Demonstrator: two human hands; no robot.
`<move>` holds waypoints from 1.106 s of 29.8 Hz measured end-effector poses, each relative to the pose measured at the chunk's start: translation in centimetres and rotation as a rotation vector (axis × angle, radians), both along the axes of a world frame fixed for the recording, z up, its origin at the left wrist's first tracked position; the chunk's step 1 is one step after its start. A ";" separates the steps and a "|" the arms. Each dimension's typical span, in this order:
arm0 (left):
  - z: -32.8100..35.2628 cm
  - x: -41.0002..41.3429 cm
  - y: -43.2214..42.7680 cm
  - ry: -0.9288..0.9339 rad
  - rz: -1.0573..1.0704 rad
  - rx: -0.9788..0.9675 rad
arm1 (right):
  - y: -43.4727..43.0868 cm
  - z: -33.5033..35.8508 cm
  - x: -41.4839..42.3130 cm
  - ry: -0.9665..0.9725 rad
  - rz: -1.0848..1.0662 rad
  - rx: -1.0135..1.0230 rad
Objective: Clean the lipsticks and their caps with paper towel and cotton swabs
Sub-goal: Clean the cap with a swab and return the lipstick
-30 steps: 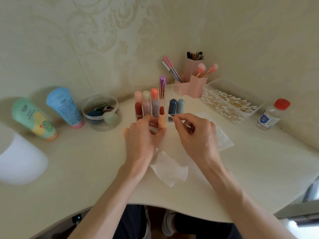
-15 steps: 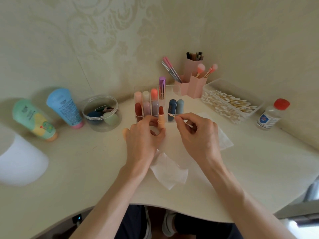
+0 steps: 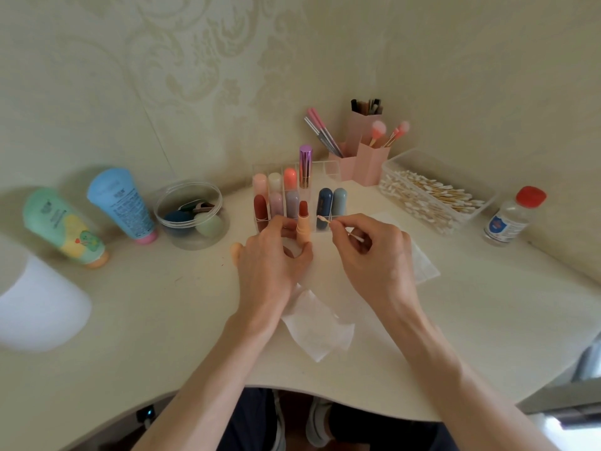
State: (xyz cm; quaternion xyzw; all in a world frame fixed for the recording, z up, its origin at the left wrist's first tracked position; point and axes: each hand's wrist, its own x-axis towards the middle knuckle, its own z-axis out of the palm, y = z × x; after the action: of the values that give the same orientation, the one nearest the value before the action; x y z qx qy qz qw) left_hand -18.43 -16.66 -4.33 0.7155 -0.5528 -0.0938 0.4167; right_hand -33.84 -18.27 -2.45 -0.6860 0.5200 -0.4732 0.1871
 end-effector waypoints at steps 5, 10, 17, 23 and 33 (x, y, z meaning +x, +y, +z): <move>0.0 -0.1 0.0 0.013 0.000 -0.003 | 0.0 0.0 0.0 -0.009 0.002 0.004; 0.0 0.0 0.0 0.014 -0.004 0.003 | 0.0 0.0 0.1 -0.011 -0.001 0.012; 0.1 -0.1 0.1 0.021 -0.009 0.004 | 0.2 0.3 0.0 -0.002 -0.020 0.028; 0.1 0.1 0.6 0.036 -0.024 -0.004 | 0.0 0.2 -0.3 0.070 -0.078 0.170; 2.2 3.4 5.0 -0.121 0.011 -0.347 | -0.1 0.4 -0.4 0.028 0.145 0.279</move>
State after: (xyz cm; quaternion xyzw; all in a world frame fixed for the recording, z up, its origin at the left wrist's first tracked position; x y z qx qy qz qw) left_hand -14.99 -11.71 -2.17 0.6401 -0.5807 0.0485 0.5007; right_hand -34.20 -18.32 -2.06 -0.6956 0.5323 -0.3723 0.3070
